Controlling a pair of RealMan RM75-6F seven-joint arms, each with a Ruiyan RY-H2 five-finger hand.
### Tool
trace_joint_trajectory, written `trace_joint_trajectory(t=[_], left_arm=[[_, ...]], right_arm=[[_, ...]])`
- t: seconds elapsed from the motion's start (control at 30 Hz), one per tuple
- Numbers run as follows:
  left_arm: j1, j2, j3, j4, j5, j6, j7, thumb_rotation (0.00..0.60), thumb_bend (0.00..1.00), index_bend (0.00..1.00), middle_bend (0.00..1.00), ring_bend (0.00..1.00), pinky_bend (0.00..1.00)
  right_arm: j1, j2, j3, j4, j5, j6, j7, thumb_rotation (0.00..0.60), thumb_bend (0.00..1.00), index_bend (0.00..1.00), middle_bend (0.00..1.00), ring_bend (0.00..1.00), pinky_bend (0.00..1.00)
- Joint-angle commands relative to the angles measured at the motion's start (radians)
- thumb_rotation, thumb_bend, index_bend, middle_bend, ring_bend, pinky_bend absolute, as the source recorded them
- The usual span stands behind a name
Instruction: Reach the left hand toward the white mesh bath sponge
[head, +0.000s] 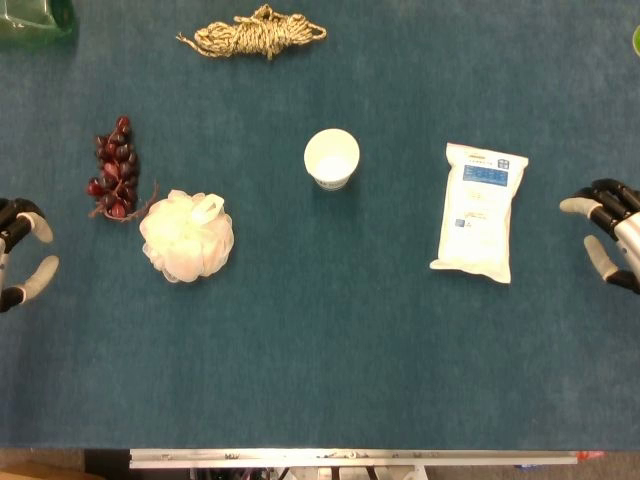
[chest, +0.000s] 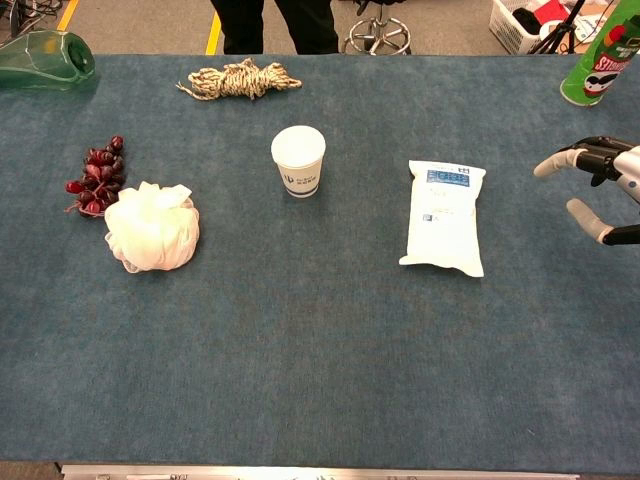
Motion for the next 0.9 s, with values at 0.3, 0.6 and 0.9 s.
trace_joint_trajectory(t=[0.3,0.6,0.9], left_arm=[[0.004,0.002,-0.001,-0.009,0.002,-0.003,0.004,0.600,0.23,0.53,0.45,0.39,0.56],[0.002,-0.005,-0.002,-0.009,0.002,-0.014,0.004,0.600,0.23,0.51,0.45,0.39,0.57],[-0.004,-0.020,-0.006,0.005,0.011,-0.014,-0.009,0.600,0.23,0.50,0.44,0.39,0.60]], right_arm=[[0.000,0.000,-0.003,-0.002,-0.004,0.004,-0.004,0.600,0.49,0.30,0.30,0.19,0.40],[-0.001,0.003,-0.002,-0.002,0.001,0.006,-0.002,0.600,0.49,0.30,0.31,0.19,0.40],[-0.008,0.011,-0.002,-0.008,0.005,0.016,-0.007,0.600,0.49,0.30,0.31,0.19,0.40]])
